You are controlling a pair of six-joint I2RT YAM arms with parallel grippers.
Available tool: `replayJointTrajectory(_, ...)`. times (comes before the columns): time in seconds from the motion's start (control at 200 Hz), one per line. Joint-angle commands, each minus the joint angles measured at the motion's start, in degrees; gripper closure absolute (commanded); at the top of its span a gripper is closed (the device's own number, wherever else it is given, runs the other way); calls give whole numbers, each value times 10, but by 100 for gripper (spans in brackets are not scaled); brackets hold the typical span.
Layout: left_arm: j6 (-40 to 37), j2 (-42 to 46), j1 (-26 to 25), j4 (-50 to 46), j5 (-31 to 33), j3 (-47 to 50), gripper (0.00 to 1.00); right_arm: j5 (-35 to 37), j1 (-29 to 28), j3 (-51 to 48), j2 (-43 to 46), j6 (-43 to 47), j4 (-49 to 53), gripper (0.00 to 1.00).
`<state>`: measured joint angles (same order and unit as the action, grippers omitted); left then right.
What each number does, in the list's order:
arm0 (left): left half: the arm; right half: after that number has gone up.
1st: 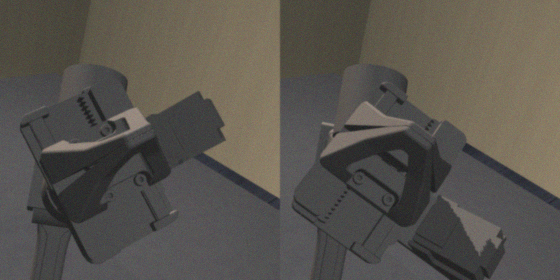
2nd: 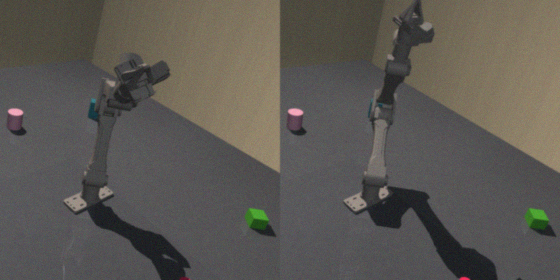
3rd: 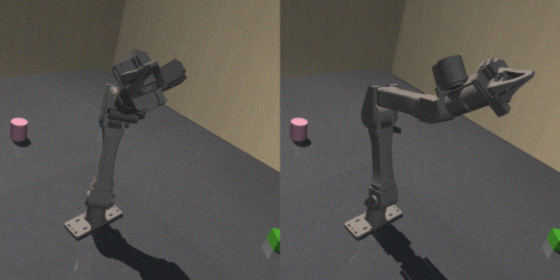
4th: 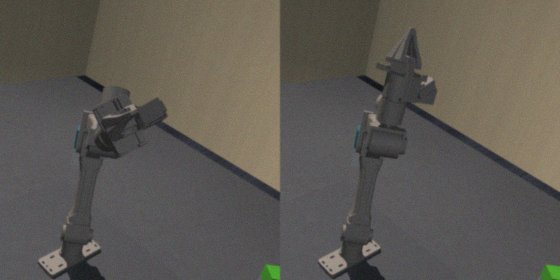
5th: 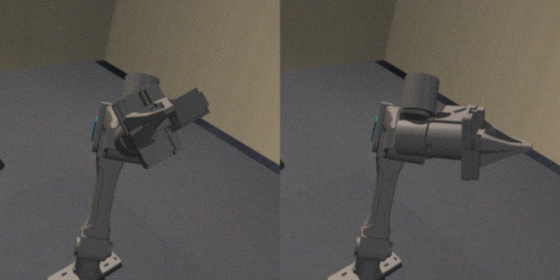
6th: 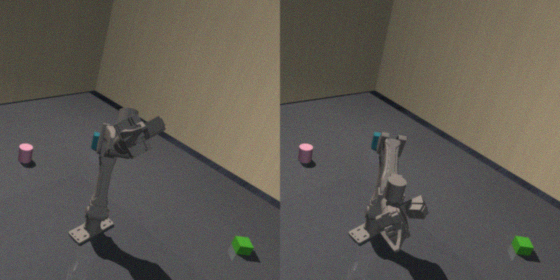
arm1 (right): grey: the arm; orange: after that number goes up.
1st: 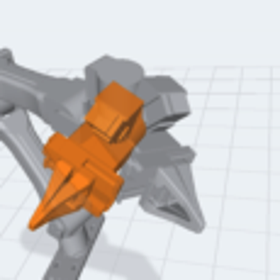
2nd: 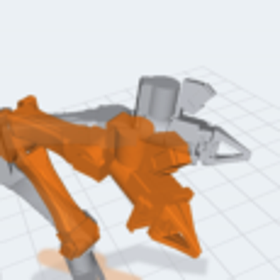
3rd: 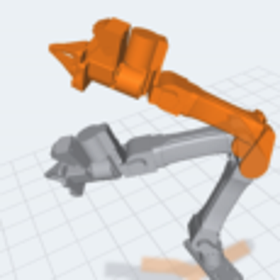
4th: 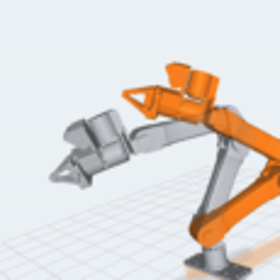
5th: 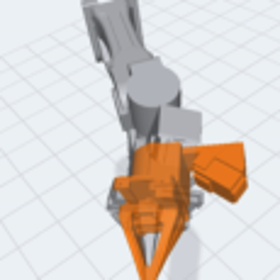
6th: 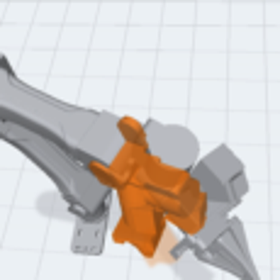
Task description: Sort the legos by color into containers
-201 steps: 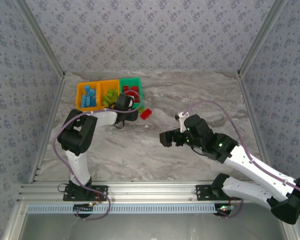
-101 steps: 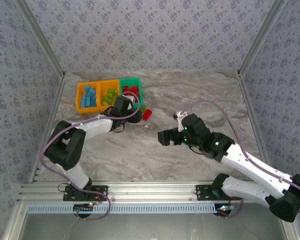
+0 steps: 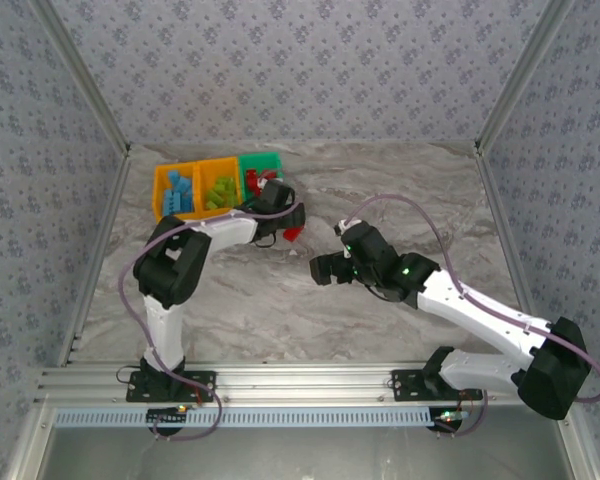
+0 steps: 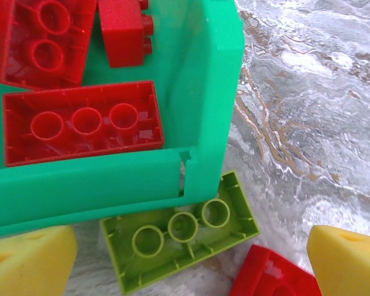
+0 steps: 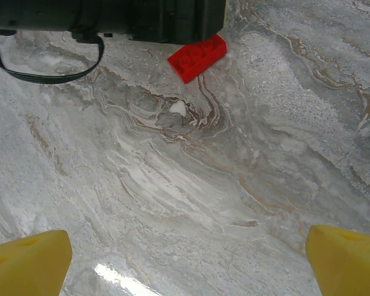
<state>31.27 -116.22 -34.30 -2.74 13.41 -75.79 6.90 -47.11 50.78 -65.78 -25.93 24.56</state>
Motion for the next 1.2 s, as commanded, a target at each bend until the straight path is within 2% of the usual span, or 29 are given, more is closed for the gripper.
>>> replayJointTrajectory(0.0, 44, -25, -11, -68, 64, -52, 5, 7, 4, -4, 22, 5, 1, 0)
replayJointTrajectory(0.155, 66, -56, -20, -138, 89, -94, 10, 8, 7, -13, 48, 4, 3, 0)
replayJointTrajectory(0.375, 74, -70, -20, -136, 84, -84, 14, 3, 11, -24, 71, 4, 6, 0)
replayJointTrajectory(0.75, 75, -69, -19, -109, 53, -78, 38, -1, 12, -38, 88, 2, 16, 0)
replayJointTrajectory(0.999, 77, -3, -25, -84, 28, -12, 43, -32, 8, -38, 88, 0, 6, 0)
replayJointTrajectory(1.194, 71, 136, -45, -82, 43, 71, 44, -58, -2, -27, 94, 1, 0, 0)
